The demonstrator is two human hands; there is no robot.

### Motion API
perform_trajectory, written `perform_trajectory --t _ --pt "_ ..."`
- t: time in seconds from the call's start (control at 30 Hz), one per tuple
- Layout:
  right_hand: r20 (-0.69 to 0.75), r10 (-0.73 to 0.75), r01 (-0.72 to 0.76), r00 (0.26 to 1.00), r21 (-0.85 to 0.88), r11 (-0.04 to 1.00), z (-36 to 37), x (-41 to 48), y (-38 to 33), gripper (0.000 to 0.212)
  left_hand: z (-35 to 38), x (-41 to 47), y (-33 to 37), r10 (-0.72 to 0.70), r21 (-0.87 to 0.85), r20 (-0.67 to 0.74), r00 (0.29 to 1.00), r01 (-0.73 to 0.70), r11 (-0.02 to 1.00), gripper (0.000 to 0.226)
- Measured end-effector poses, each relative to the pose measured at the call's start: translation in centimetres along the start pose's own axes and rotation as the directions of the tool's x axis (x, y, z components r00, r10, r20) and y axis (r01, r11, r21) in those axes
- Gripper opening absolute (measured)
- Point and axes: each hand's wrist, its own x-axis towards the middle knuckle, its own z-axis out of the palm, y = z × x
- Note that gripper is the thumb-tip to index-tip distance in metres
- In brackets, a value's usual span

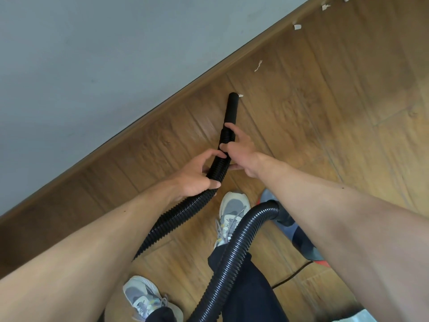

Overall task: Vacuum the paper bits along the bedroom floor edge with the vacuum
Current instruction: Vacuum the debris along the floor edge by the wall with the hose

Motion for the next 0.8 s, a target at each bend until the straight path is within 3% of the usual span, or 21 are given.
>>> perform_trajectory --t 0.57,0.8 --pt "0.023 -0.017 0.016 1.0 0.016 1.0 -1.8 1.0 -1.6 0.068 -0.1 0.8 2.4 0.002 0.072 -0.005 1.0 -0.001 0.997 0.064" --pt "0.033 -0.008 0.006 0.999 0.055 0.998 -3.2 1.3 -3.2 0.067 -0.7 1.5 5.3 0.004 0.237 0.039 0.999 -0.013 0.971 0.064"
